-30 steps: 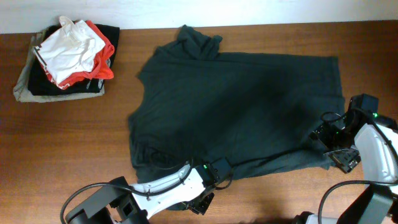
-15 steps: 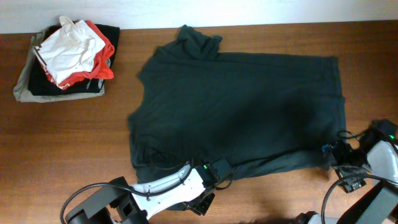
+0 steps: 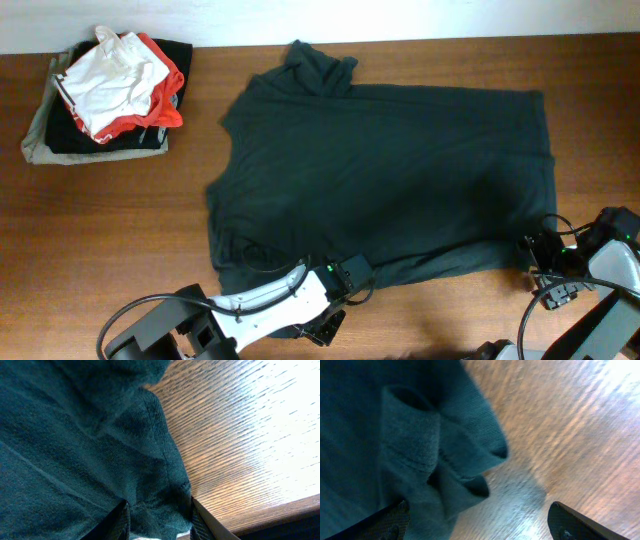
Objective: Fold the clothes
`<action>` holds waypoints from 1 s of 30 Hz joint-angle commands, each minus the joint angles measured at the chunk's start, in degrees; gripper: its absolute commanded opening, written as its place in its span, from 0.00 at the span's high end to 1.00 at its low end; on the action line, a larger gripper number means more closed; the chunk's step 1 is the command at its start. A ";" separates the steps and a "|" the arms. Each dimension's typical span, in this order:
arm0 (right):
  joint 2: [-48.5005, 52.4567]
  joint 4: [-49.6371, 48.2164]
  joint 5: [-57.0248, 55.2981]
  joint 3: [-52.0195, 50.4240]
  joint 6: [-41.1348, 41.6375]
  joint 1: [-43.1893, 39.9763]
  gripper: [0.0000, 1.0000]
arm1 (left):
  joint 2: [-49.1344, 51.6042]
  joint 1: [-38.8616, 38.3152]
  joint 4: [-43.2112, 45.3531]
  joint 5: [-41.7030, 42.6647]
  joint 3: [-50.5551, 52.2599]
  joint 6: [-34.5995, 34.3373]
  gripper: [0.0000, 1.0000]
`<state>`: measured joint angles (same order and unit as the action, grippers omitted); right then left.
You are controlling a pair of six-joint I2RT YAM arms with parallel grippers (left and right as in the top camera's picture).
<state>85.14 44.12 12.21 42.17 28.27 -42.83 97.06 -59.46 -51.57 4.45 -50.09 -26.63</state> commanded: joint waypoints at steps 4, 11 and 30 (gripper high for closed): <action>-0.02 -0.02 2.82 5.97 -0.37 -0.44 0.13 | -0.33 -0.13 0.37 0.20 1.16 0.37 0.62; 0.00 -0.72 0.90 7.87 -0.44 -0.33 0.23 | -0.33 -0.13 0.44 0.17 1.16 0.37 0.62; 4.48 -4.07 -0.61 7.65 -0.42 -0.33 0.46 | -0.33 -0.13 0.57 0.20 1.18 0.37 0.63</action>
<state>89.32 40.51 11.70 48.97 28.08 -42.83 97.06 -59.46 -51.57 4.45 -50.09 -26.63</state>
